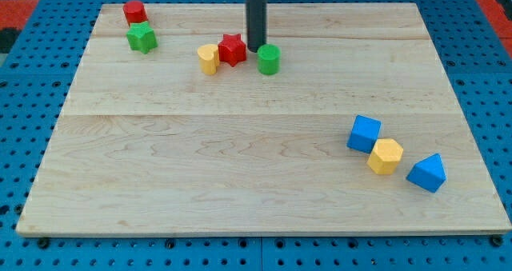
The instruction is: Move the green circle to the blue cube
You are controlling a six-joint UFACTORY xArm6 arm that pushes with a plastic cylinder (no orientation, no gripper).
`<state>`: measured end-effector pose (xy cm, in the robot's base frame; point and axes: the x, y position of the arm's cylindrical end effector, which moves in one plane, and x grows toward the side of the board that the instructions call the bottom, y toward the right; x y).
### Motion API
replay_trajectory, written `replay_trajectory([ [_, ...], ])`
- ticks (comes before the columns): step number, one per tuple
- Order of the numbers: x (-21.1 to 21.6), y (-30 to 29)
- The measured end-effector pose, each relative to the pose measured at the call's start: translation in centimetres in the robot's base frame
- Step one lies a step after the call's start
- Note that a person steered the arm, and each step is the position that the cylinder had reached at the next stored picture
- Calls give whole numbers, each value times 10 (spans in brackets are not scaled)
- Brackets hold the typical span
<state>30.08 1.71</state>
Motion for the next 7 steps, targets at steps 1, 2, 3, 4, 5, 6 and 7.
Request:
replay_trajectory([
  [1, -3, 13],
  [2, 59, 74],
  [3, 99, 86],
  [4, 39, 77],
  [5, 4, 16],
  [6, 44, -35],
  [7, 87, -39],
])
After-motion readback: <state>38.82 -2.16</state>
